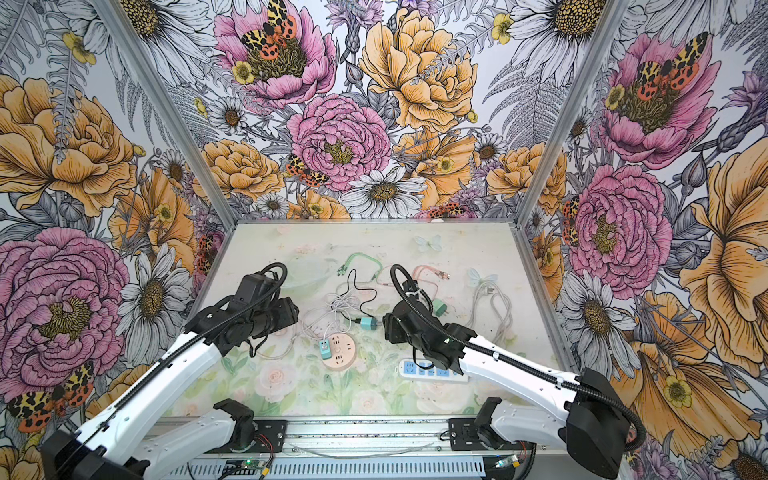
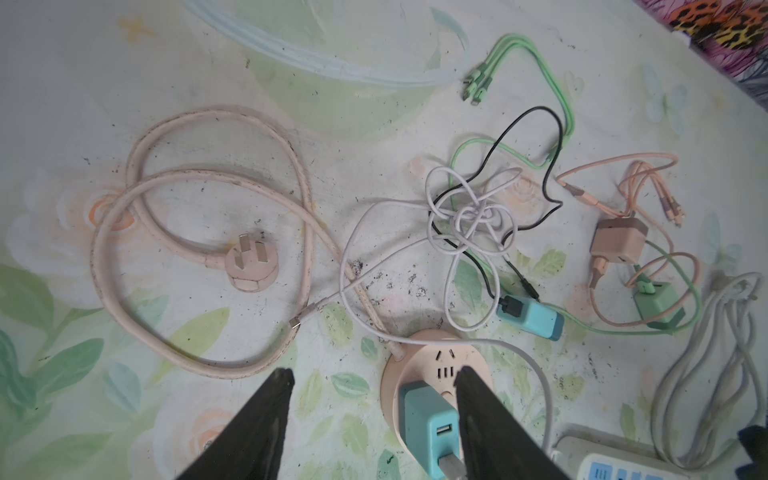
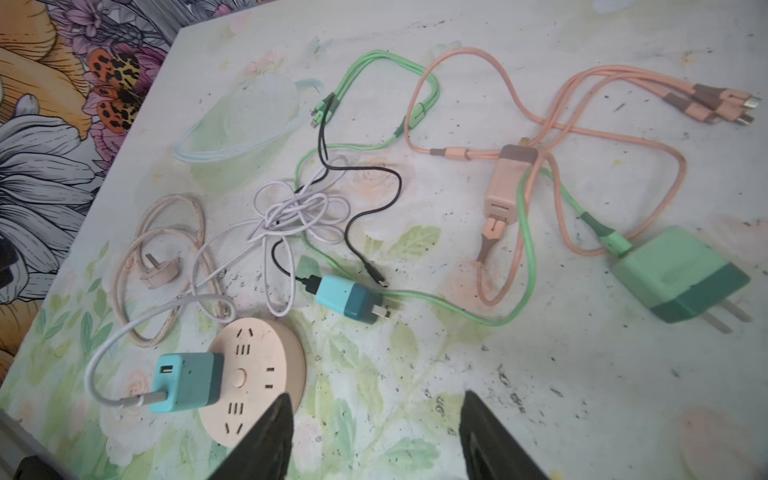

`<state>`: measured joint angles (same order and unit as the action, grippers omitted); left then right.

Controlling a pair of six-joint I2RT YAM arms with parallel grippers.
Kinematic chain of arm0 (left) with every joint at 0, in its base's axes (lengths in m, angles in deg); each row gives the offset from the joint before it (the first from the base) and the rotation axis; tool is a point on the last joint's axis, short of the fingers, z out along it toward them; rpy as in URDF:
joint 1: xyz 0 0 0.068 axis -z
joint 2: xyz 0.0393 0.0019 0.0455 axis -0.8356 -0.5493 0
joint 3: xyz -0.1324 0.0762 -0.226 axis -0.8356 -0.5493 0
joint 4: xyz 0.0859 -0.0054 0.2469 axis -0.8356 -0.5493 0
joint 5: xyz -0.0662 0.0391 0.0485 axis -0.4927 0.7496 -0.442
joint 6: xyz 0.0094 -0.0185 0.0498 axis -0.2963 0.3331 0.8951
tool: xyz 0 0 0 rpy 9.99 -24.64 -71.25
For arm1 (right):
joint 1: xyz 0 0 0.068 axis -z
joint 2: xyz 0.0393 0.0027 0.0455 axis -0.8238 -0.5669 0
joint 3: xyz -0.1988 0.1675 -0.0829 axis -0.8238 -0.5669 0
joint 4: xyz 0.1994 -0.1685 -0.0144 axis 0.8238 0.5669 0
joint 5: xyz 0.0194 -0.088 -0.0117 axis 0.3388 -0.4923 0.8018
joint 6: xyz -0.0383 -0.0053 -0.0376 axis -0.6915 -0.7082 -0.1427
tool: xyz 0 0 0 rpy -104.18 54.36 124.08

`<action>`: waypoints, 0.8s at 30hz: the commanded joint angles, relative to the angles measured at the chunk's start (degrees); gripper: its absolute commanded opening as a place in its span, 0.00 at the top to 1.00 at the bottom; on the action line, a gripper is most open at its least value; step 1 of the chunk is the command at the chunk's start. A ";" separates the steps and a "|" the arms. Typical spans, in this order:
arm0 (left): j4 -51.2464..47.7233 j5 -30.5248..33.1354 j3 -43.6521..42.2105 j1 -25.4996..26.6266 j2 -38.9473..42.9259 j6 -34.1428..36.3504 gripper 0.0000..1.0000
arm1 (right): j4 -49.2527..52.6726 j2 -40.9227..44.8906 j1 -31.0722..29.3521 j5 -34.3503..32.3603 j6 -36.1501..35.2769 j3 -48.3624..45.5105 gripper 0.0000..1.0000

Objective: Insert the plug
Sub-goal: 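Open the right gripper and raise it while the left arm lifts away, then grasp the white cable bundle with the left gripper while the right gripper hovers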

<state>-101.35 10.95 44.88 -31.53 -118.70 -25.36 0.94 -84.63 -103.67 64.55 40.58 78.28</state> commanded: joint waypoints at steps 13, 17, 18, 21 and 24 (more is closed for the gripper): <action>14.99 -2.51 16.73 2.36 -30.74 8.80 0.35 | -0.54 -18.81 9.59 6.12 -9.18 11.75 0.43; 14.88 -6.53 21.41 2.67 -38.72 13.05 0.32 | -0.49 -17.70 12.90 6.34 -7.63 10.32 0.43; 14.87 -7.19 22.24 2.92 -40.40 13.81 0.31 | -0.51 -17.16 13.61 6.26 -7.26 9.76 0.43; 14.82 -7.22 24.31 4.17 -43.87 16.51 0.30 | -0.55 -15.63 15.48 5.93 -6.53 8.11 0.42; 14.90 -7.59 25.79 4.96 -47.42 18.09 0.30 | -0.47 -14.26 16.75 5.62 -6.39 7.04 0.42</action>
<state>-87.34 5.31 68.53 -27.51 -164.80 -11.09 0.88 -101.18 -87.67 70.86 33.32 86.50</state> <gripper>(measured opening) 0.701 0.583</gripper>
